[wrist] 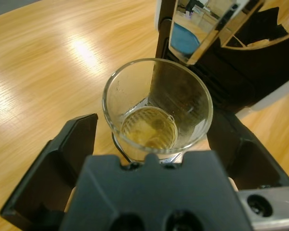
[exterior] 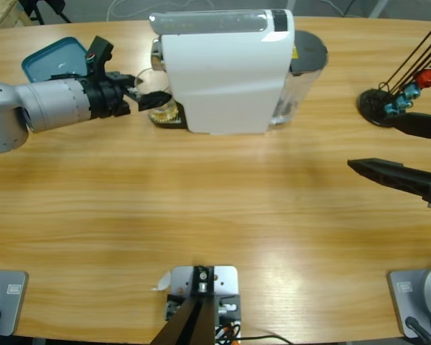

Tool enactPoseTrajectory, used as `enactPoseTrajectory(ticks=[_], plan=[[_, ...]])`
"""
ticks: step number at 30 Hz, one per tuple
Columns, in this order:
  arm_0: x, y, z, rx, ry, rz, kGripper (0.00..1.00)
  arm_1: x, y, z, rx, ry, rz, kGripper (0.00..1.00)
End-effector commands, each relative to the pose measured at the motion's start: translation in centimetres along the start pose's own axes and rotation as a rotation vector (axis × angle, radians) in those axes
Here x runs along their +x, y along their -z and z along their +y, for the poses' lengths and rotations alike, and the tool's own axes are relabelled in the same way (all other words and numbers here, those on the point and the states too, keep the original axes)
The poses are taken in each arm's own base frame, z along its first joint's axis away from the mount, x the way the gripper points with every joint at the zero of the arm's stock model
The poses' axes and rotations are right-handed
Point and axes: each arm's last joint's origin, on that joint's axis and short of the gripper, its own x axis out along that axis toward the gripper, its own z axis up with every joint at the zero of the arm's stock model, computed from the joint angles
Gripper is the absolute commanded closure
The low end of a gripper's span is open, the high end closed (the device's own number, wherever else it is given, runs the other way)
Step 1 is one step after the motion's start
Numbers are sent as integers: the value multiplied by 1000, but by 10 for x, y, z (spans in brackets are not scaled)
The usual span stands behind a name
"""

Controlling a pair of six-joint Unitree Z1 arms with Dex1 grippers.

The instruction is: Pour coffee

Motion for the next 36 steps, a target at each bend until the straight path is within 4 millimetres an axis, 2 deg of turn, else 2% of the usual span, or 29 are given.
enactPoseTrajectory(ticks=[1,5,8,11,15,17,25,28,32,36], plan=[[19,10,1,-6,-6,24,73,9,11,1,-15,-21,57,87],[23,10,-2,-2,4,24,95,9,11,1,-15,-21,57,87],[23,11,-4,0,9,25,258,9,11,1,-15,-21,57,87],[22,11,-4,1,9,23,358,9,11,1,-15,-21,57,87],[19,15,-4,1,11,23,445,9,11,1,-15,-21,57,87],[15,17,-4,0,9,21,446,9,11,1,-15,-21,57,87],[-36,25,-4,-1,-118,8,446,9,11,1,-15,-21,57,87],[-62,22,4,-16,-190,-35,446,9,11,1,-15,-22,57,87],[-92,11,24,-61,-298,-90,446,9,11,1,-15,-23,57,87],[-105,9,57,-125,-432,-116,441,9,11,1,-15,-24,58,87]])
